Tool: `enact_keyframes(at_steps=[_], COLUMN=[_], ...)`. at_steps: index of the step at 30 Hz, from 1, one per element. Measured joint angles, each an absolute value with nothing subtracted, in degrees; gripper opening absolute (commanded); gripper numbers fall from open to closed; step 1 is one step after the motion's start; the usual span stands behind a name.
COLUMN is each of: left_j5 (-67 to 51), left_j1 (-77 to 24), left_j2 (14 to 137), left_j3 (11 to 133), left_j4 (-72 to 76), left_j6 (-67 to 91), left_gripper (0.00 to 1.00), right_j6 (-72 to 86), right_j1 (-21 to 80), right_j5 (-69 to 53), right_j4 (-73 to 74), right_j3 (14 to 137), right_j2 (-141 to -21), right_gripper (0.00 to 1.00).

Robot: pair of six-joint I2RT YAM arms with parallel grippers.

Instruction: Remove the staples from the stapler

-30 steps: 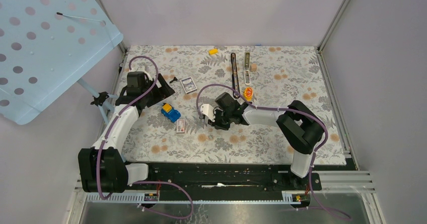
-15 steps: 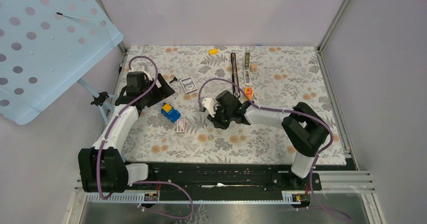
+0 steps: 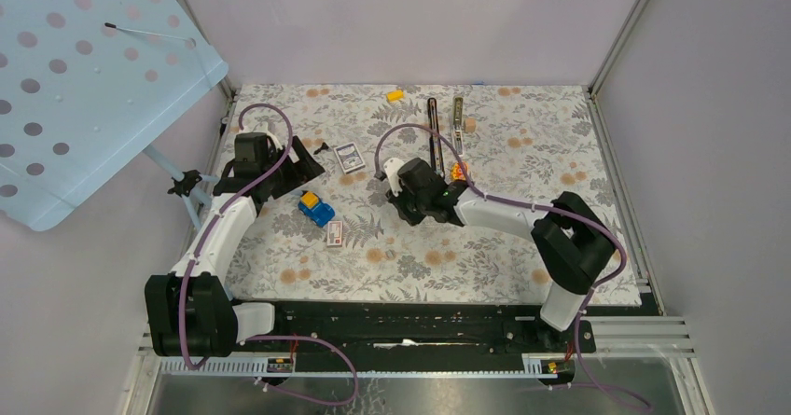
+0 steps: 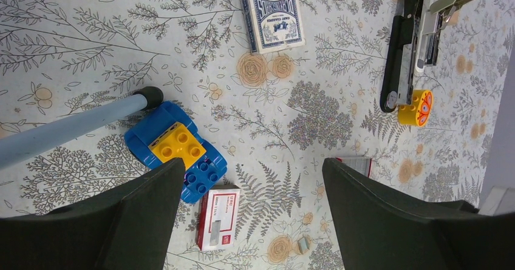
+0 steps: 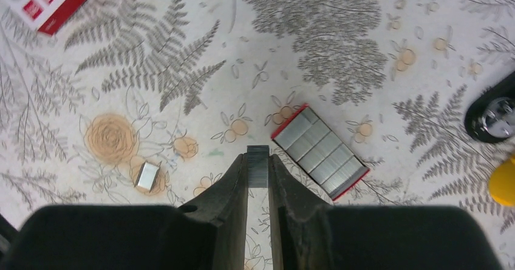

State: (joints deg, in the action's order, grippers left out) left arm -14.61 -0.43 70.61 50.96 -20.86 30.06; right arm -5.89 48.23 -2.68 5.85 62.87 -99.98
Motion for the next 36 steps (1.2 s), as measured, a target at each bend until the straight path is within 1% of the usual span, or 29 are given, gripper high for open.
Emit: enact_keyframes(at_steps=[16, 25, 36], left_j5=[-14.94, -15.25, -15.53], left_j1=[-0.43, -0.43, -0.1], left_j2=[70.61, 70.61, 70.61], left_j3=[50.3, 50.19, 50.13], left_j4=[-20.73, -20.64, -20.45], left_j6=[30.09, 30.26, 30.28], left_gripper=[0.88, 0.88, 0.88], right_j6=[12.86, 18.72, 23.77], right_j1=[48.23, 48.23, 48.23], right_j5=[14.06, 16.84, 17.15], right_j4=[18.96, 22.59, 23.77], right_j3=[73.78, 75.59, 77.84], right_j2=[-106.19, -108.9, -111.7], right_gripper=[0.13, 0.14, 0.15])
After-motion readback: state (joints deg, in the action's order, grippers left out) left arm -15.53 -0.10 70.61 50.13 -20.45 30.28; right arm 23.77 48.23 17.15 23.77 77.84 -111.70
